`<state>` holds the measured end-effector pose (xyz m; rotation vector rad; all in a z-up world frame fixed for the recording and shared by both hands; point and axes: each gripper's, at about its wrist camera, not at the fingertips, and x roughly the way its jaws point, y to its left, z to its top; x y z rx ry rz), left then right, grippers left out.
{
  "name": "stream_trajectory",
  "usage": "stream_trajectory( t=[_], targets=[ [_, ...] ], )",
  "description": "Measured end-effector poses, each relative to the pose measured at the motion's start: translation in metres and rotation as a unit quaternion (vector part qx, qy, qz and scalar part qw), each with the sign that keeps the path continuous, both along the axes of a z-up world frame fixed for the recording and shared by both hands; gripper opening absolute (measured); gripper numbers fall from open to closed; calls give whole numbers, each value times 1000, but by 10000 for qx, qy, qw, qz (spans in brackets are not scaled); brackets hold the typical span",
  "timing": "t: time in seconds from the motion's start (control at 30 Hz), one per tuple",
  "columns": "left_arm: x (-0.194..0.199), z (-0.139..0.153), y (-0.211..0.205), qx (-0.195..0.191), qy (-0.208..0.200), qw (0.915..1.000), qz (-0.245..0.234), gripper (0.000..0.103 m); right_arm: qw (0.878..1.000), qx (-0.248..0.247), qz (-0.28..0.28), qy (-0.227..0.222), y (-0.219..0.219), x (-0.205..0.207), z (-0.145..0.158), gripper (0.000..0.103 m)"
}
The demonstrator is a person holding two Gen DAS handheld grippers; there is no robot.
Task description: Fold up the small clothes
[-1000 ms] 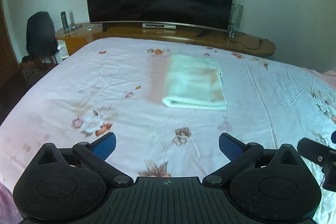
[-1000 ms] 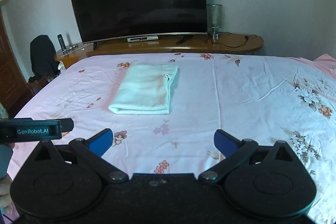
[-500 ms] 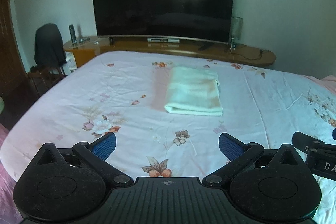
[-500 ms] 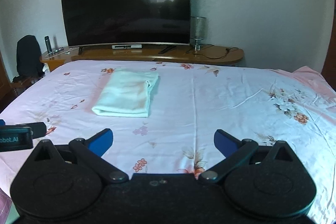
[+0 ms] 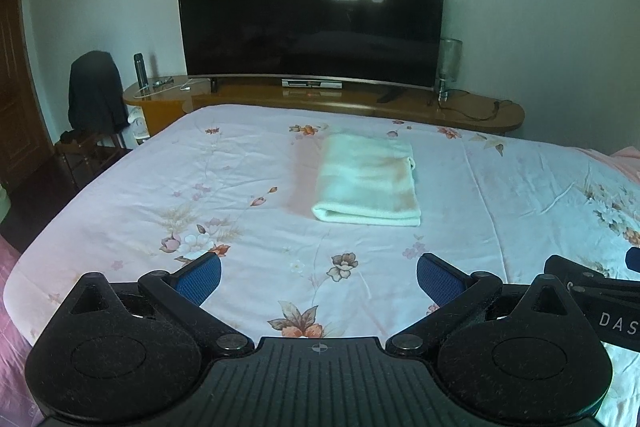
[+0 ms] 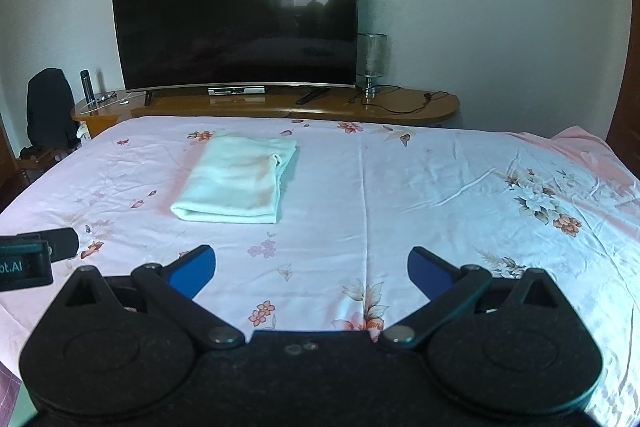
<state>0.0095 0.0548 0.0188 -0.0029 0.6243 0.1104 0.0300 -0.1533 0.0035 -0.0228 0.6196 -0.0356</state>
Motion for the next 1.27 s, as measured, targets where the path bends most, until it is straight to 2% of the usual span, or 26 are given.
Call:
stream_trajectory(
  t=[0.7,0.97,1.13,1.27],
  targets=[
    [3,2,-10,28,-22,10000,-32,103,10000,66,-15,-31,-3,4,0,103],
    [12,-6,-10,-53,120,9999,-59,103,10000,73,-10,27,-7,8,-3,103],
    [18,-11,-12,2,42,9997,-227,103,9999,47,-30,95,-7,15,-8,103],
    [25,-14,-13,-117,48,9994,-326,103,9999,60,-65,103,-9,20,-10,103]
  ],
)
